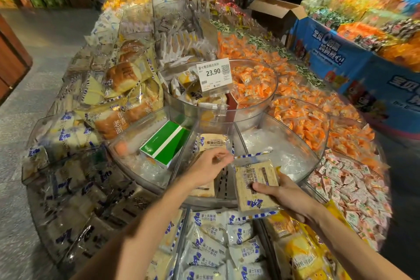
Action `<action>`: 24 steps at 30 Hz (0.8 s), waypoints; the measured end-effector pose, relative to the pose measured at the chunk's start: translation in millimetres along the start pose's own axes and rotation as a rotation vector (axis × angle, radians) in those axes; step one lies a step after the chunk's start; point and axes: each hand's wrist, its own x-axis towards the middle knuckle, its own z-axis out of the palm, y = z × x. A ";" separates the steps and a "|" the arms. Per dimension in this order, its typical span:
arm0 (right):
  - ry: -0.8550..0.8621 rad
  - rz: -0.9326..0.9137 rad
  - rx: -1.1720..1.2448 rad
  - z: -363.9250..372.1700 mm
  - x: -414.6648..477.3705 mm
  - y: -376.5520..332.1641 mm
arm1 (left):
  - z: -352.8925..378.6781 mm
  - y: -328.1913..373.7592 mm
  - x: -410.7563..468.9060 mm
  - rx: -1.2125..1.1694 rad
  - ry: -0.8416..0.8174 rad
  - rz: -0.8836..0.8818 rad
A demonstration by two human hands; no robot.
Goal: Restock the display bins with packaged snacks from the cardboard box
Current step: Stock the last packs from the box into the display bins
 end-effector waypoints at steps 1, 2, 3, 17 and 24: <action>-0.016 -0.003 -0.012 3.3 2.5 -2.5 | -2.9 12.4 -0.4 -0.100 -0.063 0.015; -0.035 -0.008 -0.028 7.6 3.9 -5.5 | -4.0 22.4 -1.6 -0.119 -0.128 0.023; -0.052 -0.013 -0.045 10.6 6.2 -6.7 | -3.9 28.0 -3.1 -0.085 -0.178 0.032; 0.118 -0.045 0.209 7.8 20.8 9.0 | 10.4 11.5 -21.1 -0.455 -0.090 -0.308; 0.272 -0.049 0.130 -22.5 5.2 0.0 | -14.7 -0.7 10.9 0.023 0.099 -0.336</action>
